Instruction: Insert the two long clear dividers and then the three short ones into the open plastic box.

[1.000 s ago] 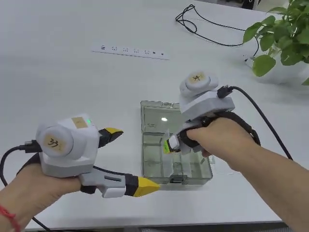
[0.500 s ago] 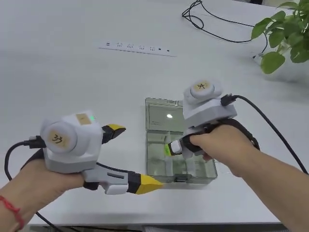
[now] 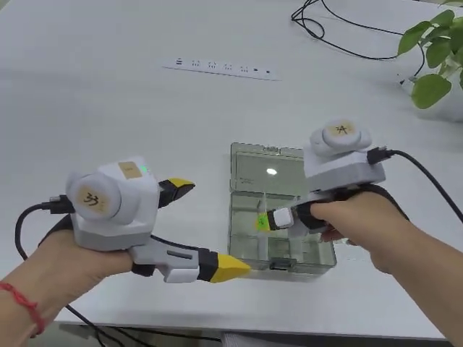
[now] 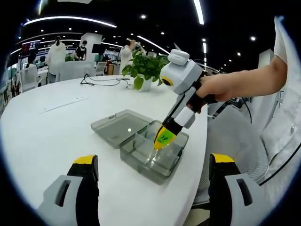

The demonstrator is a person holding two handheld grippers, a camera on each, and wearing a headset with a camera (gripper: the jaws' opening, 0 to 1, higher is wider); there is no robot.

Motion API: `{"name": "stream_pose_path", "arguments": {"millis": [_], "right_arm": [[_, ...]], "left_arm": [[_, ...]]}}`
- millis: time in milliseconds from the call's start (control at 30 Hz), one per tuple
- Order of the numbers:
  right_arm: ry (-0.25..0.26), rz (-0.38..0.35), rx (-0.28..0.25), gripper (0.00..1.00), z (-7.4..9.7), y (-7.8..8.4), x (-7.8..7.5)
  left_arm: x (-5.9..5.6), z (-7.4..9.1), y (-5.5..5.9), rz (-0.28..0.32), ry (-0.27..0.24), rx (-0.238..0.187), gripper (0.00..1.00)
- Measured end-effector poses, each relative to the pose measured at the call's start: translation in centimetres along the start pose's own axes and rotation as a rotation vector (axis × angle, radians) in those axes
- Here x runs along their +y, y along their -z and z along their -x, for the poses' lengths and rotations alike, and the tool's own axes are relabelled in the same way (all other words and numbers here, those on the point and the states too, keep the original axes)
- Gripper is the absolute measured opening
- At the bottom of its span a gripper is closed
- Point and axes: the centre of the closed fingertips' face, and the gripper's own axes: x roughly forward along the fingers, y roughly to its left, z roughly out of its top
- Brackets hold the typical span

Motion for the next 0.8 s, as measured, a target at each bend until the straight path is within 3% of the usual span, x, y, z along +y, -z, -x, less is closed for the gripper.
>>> {"name": "stream_pose_path", "arguments": {"millis": [167, 400, 433, 633, 667, 700, 733, 800], "right_arm": [[-0.035, 0.012, -0.048, 0.21, 1.7, -0.9, -0.1], [-0.087, 0.107, -0.102, 0.26, 5.2, -1.4, 0.0], [-0.102, 0.149, -0.115, 0.27, 5.8, -1.5, -0.1], [-0.122, 0.246, -0.122, 0.32, 8.6, -1.0, -1.6], [-0.119, 0.245, -0.118, 0.32, 8.7, -0.8, -2.7], [-0.117, 0.26, -0.112, 0.33, 9.0, -0.6, -3.0], [-0.12, 0.325, -0.125, 0.34, 9.4, -0.7, -3.5], [-0.117, 0.342, -0.104, 0.36, 10.0, -0.1, -4.2]], "left_arm": [[-0.4, 0.5, -0.4, 0.004, -0.024, -0.001, 1.0], [-1.1, 1.0, -1.1, 0.008, -0.063, -0.007, 1.0], [-1.1, 1.1, -1.2, 0.008, -0.067, -0.007, 1.0], [-1.7, 1.4, -1.6, 0.012, -0.094, -0.011, 1.0], [-1.8, 1.4, -1.6, 0.013, -0.097, -0.01, 1.0], [-1.8, 1.4, -1.6, 0.013, -0.101, -0.01, 1.0], [-1.9, 1.4, -1.6, 0.013, -0.104, -0.01, 1.0], [-2.1, 1.4, -1.7, 0.011, -0.109, -0.009, 1.0]]}}
